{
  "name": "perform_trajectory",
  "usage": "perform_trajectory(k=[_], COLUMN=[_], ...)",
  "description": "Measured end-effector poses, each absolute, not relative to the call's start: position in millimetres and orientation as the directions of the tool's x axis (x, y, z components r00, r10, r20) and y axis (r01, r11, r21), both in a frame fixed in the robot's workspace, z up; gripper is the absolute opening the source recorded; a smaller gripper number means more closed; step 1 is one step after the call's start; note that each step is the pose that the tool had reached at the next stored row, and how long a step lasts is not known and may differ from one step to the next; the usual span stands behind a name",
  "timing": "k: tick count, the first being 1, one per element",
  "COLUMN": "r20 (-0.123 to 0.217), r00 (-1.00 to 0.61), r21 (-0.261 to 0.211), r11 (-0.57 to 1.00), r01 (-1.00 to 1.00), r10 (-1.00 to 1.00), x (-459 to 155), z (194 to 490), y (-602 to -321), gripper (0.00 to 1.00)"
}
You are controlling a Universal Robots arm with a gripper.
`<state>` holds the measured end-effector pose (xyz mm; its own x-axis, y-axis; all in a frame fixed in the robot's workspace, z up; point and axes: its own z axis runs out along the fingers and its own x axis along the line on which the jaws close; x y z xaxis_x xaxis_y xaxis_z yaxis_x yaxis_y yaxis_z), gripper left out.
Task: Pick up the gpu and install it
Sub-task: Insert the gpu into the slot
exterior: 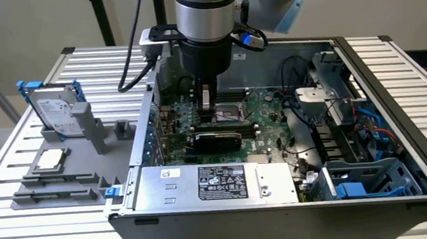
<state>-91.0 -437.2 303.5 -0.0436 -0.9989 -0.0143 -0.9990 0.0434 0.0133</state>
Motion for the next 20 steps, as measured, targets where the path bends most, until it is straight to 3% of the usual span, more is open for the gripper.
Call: perform_trajectory(k=[10, 20], r20=[-0.015, -0.019], r00=[-0.114, -0.407], r21=[0.013, 0.014], r11=[0.114, 0.406], r01=[-0.993, -0.914], r10=[-0.993, -0.913], x=[-92.8, -100.0], z=[307.4, 324.4], y=[-436.0, -430.4], gripper=[0.12, 0.12])
